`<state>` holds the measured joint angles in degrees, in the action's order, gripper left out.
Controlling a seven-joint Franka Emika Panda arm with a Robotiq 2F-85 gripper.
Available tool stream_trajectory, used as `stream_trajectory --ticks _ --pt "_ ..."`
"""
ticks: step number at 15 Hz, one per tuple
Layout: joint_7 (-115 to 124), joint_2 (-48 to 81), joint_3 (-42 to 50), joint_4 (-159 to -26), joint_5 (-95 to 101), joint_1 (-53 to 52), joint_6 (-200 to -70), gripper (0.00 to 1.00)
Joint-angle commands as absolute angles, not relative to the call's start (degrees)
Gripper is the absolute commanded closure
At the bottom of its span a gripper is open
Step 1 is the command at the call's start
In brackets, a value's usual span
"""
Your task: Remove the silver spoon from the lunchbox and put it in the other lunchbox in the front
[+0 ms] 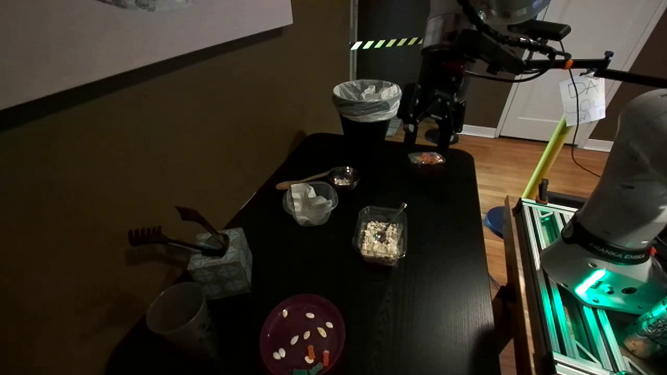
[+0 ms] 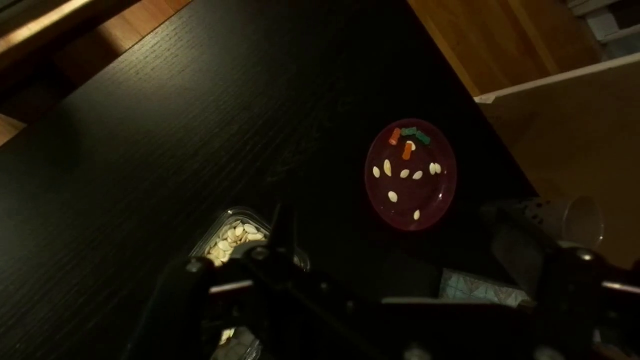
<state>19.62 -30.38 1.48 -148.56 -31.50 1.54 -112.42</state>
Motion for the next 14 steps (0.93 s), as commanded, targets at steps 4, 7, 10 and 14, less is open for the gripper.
stream_trajectory --ticks 4,7,10,14 --pt "3.53 -27.18 9.38 -149.33 -41.02 2.13 -109.85 0.00" --pt "-7.64 -22.32 15.37 -149.14 -45.60 3.99 -105.41 0.00" --pt "-14.31 -14.40 18.80 -147.34 -49.54 6.34 -100.29 0.00" --pt "-13.79 -13.70 17.03 -148.17 -49.29 9.28 -100.12 0.00"
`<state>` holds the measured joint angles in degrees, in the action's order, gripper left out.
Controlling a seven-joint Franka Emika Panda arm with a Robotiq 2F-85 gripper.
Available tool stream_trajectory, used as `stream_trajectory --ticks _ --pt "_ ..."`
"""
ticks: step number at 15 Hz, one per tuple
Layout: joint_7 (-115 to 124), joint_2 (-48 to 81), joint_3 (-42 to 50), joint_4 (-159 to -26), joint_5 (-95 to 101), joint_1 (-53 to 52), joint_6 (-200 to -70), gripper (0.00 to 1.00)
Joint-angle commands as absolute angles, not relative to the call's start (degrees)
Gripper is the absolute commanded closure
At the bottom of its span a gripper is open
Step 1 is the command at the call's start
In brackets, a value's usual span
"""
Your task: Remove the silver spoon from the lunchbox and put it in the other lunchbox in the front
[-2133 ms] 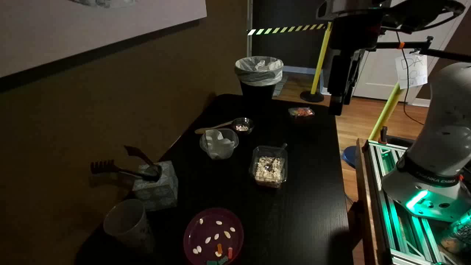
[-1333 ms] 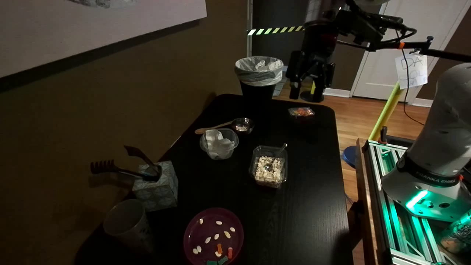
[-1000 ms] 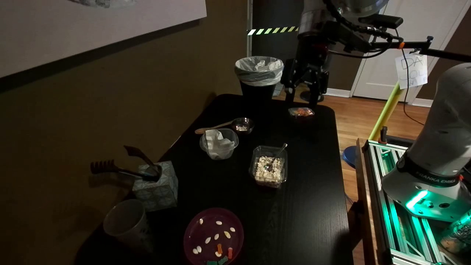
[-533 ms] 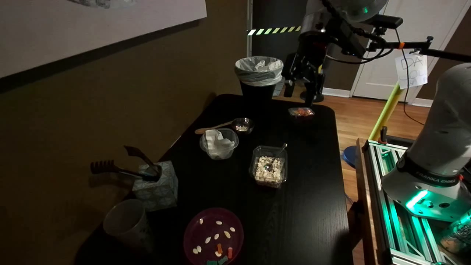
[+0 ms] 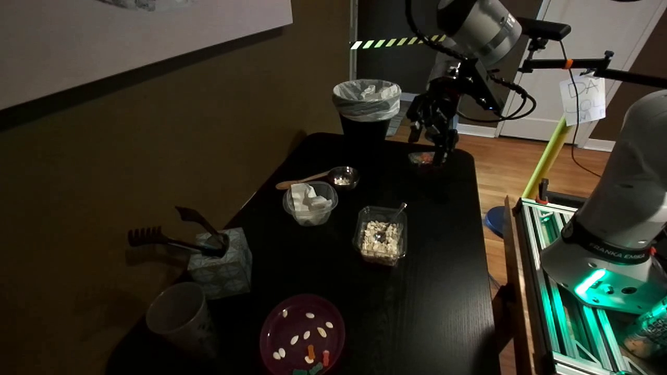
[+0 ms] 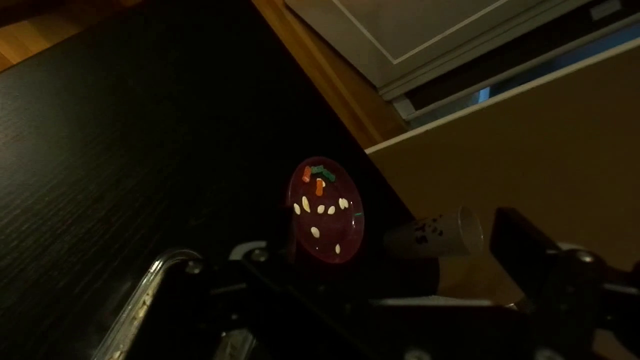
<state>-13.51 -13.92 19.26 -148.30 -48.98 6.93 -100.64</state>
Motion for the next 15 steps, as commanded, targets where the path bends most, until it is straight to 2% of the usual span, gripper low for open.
stream_trajectory --ticks 1,6,10,15 --pt "-14.20 -12.34 17.06 -147.70 -49.55 9.31 -100.09 0.00" --pt "-15.19 -7.26 16.98 -144.74 -52.07 9.47 -99.20 0.00" --pt "-23.76 -1.02 17.82 -143.77 -64.17 11.29 -101.42 0.00" --pt "-36.71 0.65 18.01 -145.11 -74.07 14.69 -105.57 0.00"
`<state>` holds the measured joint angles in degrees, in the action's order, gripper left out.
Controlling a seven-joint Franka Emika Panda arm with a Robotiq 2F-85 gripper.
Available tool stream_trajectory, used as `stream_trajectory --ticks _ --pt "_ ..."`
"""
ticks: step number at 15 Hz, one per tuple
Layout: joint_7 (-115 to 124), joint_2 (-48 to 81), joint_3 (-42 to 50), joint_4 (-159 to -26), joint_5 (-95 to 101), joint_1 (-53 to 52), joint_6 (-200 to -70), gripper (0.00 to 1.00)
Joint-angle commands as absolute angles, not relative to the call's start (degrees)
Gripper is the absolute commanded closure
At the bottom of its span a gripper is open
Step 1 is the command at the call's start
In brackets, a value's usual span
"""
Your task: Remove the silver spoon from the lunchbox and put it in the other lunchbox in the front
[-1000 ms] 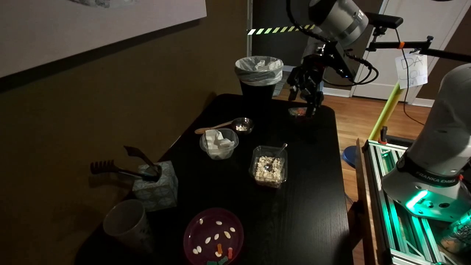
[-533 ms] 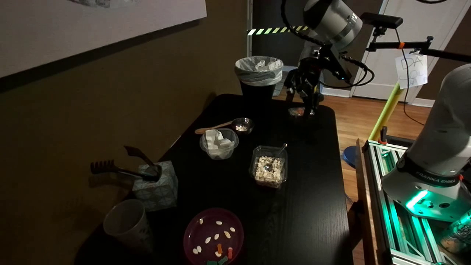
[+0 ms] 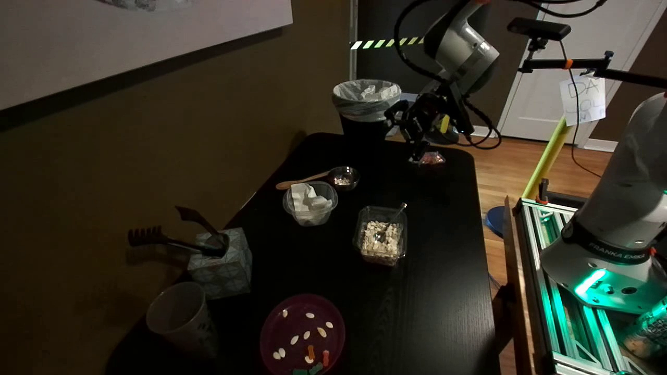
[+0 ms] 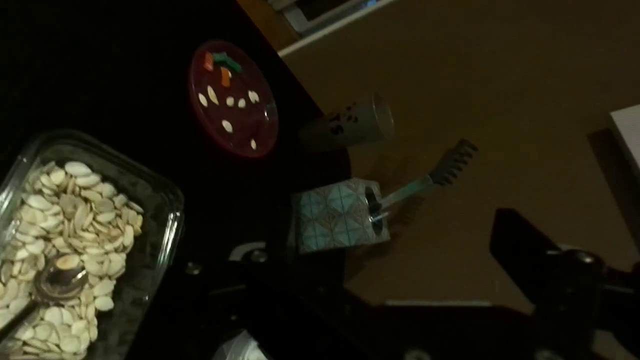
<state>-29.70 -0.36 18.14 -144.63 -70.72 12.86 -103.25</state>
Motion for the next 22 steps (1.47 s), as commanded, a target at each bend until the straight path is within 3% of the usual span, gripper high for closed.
stream_trajectory --ticks 1,7,16,22 --pt "-37.61 0.90 17.96 -145.13 -73.54 15.09 -106.90 0.00" --pt "-34.46 0.46 17.20 -144.58 -72.02 15.28 -105.02 0.00" --pt "-59.90 10.43 22.00 -141.65 -77.29 21.62 -104.24 0.00" --pt "-61.86 12.69 22.45 -141.26 -76.74 22.71 -105.26 0.00"
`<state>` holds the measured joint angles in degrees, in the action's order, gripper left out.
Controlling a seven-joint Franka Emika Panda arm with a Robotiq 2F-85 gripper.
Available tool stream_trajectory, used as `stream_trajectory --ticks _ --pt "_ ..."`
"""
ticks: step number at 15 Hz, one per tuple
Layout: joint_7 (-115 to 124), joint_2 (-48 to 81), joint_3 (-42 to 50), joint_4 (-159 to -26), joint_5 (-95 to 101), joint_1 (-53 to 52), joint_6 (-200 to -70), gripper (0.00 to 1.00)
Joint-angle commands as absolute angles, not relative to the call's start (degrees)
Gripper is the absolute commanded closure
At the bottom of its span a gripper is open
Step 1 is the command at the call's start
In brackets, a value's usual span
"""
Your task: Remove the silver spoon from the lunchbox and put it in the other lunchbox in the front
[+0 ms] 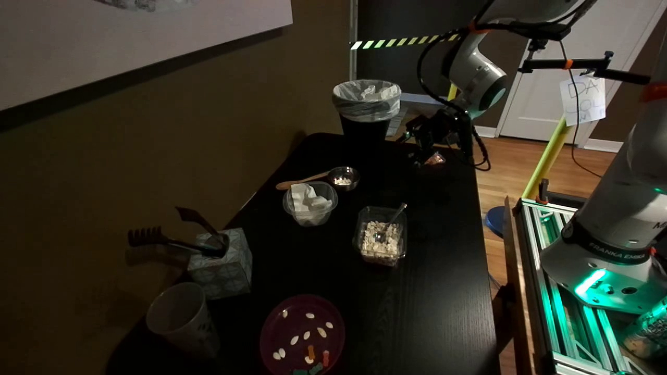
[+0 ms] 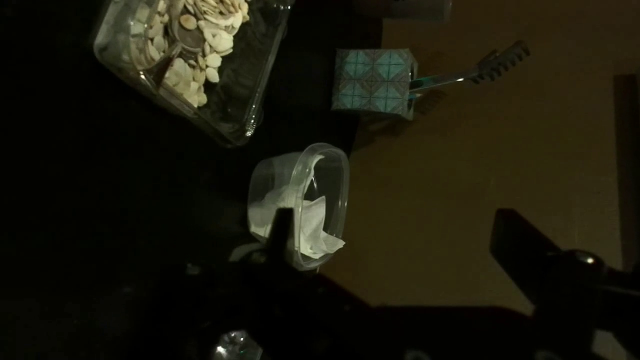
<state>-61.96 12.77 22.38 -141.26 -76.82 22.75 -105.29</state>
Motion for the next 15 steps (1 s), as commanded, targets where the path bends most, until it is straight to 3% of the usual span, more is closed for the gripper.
stream_trajectory --ticks 1,15 --pt "-61.91 13.54 22.40 -140.76 -76.74 22.70 -105.26 0.00" --pt "-92.00 16.17 21.05 -141.70 -77.41 21.05 -113.72 0.00"
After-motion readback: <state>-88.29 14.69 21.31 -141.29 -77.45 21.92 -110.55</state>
